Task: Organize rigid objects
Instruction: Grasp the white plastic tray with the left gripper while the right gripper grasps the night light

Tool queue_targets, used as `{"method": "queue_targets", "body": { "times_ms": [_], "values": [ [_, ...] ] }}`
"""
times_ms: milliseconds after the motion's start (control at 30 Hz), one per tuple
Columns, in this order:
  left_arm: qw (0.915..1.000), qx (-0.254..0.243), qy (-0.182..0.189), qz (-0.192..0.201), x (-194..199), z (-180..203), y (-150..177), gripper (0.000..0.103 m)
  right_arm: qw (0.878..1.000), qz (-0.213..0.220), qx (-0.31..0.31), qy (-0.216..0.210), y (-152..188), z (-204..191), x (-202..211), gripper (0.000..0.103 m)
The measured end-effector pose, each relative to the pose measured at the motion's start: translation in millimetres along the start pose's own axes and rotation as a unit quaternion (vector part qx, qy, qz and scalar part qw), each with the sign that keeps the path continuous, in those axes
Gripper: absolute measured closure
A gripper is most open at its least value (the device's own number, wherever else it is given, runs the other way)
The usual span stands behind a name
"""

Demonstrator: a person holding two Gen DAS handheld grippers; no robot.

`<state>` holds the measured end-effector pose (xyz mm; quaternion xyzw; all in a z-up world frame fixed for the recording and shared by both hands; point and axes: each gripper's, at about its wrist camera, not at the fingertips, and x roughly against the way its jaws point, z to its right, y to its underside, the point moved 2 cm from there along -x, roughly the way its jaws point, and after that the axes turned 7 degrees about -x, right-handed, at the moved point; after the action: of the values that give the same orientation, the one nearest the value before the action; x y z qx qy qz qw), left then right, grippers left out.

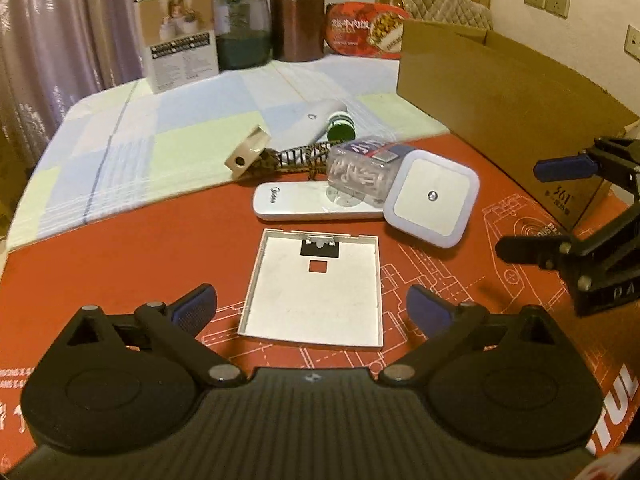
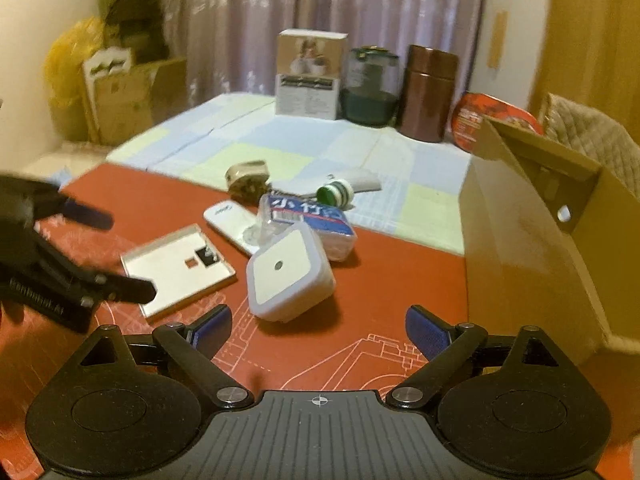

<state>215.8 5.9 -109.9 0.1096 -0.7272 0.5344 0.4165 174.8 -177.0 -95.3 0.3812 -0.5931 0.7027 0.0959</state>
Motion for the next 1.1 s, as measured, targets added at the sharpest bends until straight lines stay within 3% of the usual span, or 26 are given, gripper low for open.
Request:
{"method": "queue_targets", "body": {
  "times_ms": [267, 433, 900, 1100],
  "values": [
    [0.9998, 0.001, 0.004, -0.02, -28, 0, -4, 0.004, 1.0, -0.013, 0.021, 0.007, 3, -3, -17, 0.012],
    [0.9994, 0.002, -0.002, -0.034, -38, -3, -2, 0.01, 0.999, -0.013, 0.043, 0.009, 0, -7, -26, 0.012],
    [0.9997, -0.002, 0.0, -0.026, -40, -2, -2, 0.013, 0.993, -0.008, 0.114, 0.014, 3, -28, -44, 0.012],
    [0.9987, 0.043, 0.003, -0.026, -36, -12, -6, 0.02, 0.992, -0.008, 0.126, 0.02, 5, -30, -45, 0.012]
  ]
}}
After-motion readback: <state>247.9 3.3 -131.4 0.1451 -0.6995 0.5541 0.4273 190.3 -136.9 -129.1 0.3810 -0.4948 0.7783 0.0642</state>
